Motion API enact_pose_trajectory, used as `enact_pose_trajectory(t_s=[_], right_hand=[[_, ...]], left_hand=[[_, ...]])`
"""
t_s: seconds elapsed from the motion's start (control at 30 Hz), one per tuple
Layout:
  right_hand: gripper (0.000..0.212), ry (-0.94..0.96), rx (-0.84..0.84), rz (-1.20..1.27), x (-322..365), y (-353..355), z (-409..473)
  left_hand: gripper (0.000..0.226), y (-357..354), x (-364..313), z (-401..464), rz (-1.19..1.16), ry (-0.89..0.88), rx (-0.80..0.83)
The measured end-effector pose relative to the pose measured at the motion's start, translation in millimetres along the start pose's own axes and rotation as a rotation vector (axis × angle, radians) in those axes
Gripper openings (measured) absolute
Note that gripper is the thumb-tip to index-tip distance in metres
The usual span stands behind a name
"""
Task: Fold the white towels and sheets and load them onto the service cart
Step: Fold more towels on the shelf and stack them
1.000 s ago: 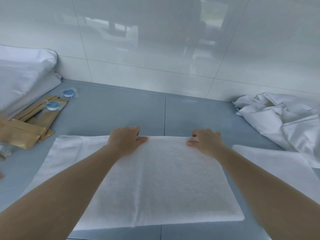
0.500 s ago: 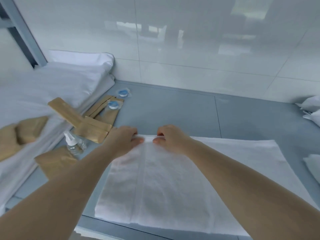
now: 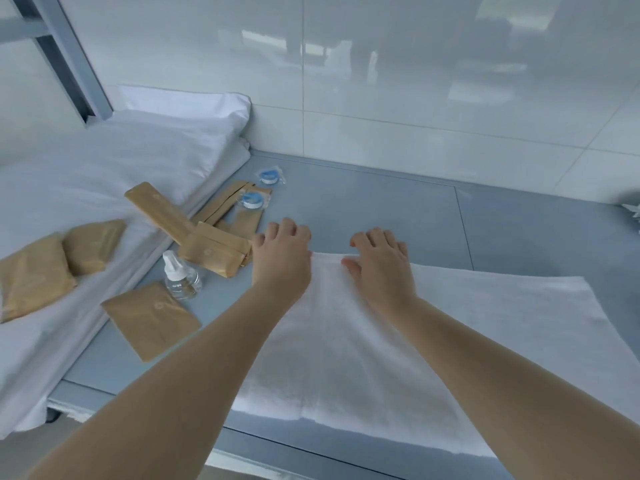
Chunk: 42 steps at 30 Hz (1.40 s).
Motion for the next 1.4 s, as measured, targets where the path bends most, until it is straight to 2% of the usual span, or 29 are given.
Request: enact_pose_trajectory(t_s=[0.07, 0.1, 0.27, 0.43, 0.5, 0.6, 0.67, 0.73, 0.8, 0.83, 0.9, 0.97, 1.07, 1.13, 1.2, 1.27, 1.33, 1.4], right_hand=[[0.015, 0.043, -0.077, 0.049, 1.5, 4.8, -13.8], [0.013, 0.052, -0.059, 0.092, 2.5, 4.2, -20.7], [0.033, 0.049, 0.123, 0.186, -1.7, -7.9, -39.0], [0.049, 0.042, 0.344, -0.002, -33.3, -10.0, -51.6], [0.053, -0.034, 0.42, -0.081, -57.6, -3.6, -58.9], [0.053, -0.179, 0.482, -0.158, -100.1, 14.2, -73.7], [0.052, -0.255, 0.452, -0.179, -119.4, 28.5, -85.6], [0.05, -0.278, 0.291, -0.157, -121.7, 41.3, -96.0], [0.044, -0.214, 0.154, -0.05, -106.4, 46.4, -105.4], [0.041, -0.163, 0.142, 0.011, -96.5, 44.3, -110.0], [0.04, -0.097, 0.181, 0.109, -80.2, 34.8, -119.8], [0.042, -0.078, 0.195, 0.13, -74.7, 28.7, -127.1], [0.043, -0.077, 0.162, 0.09, -87.5, 31.4, -134.4], [0.046, -0.113, 0.171, 0.001, -103.4, 37.3, -140.4], [0.049, -0.2, 0.179, -0.073, -116.4, 44.7, -146.2], [0.05, -0.249, 0.179, -0.094, -115.1, 49.4, -151.6], [0.049, -0.204, 0.178, -0.023, -100.2, 50.1, -160.7], [0.05, -0.128, 0.212, 0.072, -84.9, 46.2, -176.0]], left_hand=[[0.022, 0.1, -24.7, -11.7, -0.049, -0.096, 0.005], [0.023, -3.7, -38.1, -20.2, -0.096, -0.125, 0.037], [0.047, -33.3, -65.7, -53.4, -0.203, -0.011, 0.145], [0.067, -45.1, -51.2, -57.1, -0.091, -0.05, 0.274], [0.073, -45.1, -45.1, -55.8, -0.051, -0.079, 0.285], [0.067, -43.4, -39.8, -50.1, -0.037, -0.134, 0.298], [0.062, -39.0, -41.9, -45.8, -0.023, -0.144, 0.306], [0.056, -30.7, -52.6, -46.1, 0.0, -0.121, 0.281], [0.051, -21.1, -77.5, -58.4, -0.019, -0.121, 0.229], [0.049, -17.5, -94.6, -69.2, -0.065, -0.14, 0.207], [0.046, -16.4, -130.2, -96.0, -0.149, -0.206, 0.217], [0.053, -20.7, -155.7, -123.8, -0.148, -0.242, 0.27], [0.074, -25.1, -162.0, -142.4, -0.081, -0.228, 0.29], [0.079, -26.8, -159.5, -145.0, -0.053, -0.239, 0.291], [0.075, -24.4, -158.5, -145.1, -0.035, -0.223, 0.285], [0.06, -19.2, -163.1, -147.9, -0.044, -0.194, 0.246], [0.047, -17.4, -170.7, -152.5, -0.046, -0.156, 0.232], [0.047, -22.5, -175.2, -156.5, -0.033, -0.11, 0.276]])
Point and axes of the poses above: each hand's wrist, its own z-axis towards the middle knuckle, its own y-axis out of the back of the hand, x = y × z, the point moved 4 cm from there along z, towards the middle knuckle, and after that the axes turned 2 degrees about x, right-handed, at the moved point
